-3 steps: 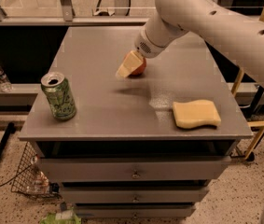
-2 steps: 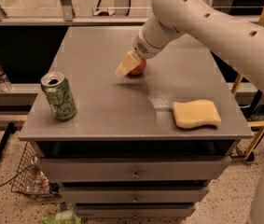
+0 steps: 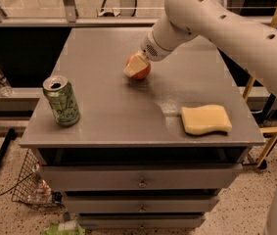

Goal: Move apple near green can

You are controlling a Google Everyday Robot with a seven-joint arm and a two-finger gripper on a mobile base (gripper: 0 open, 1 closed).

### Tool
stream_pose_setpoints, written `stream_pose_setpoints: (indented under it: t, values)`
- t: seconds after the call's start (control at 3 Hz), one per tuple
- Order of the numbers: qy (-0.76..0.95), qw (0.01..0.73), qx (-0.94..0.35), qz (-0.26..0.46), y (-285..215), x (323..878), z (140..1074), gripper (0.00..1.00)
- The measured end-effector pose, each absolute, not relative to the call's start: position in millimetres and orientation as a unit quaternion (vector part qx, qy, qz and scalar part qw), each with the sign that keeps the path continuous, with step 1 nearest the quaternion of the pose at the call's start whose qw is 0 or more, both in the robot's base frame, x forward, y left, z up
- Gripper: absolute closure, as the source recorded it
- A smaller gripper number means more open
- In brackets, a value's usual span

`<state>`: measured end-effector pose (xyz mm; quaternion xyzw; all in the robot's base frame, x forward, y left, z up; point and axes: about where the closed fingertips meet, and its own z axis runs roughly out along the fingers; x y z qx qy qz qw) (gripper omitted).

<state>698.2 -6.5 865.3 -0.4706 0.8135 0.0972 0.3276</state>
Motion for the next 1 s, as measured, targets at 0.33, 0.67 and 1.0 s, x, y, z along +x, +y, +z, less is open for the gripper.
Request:
stream_pose_setpoints:
  t: [0.33, 0.67, 1.0]
  values:
    - [0.78, 0.352, -0.499, 0.135, -7, 675, 903, 0.96]
    - [0.716, 0.35, -0.577, 0.178, 10, 629, 937, 1.0]
    - [0.635, 0.332, -0.661, 0.225, 30, 575, 947, 1.0]
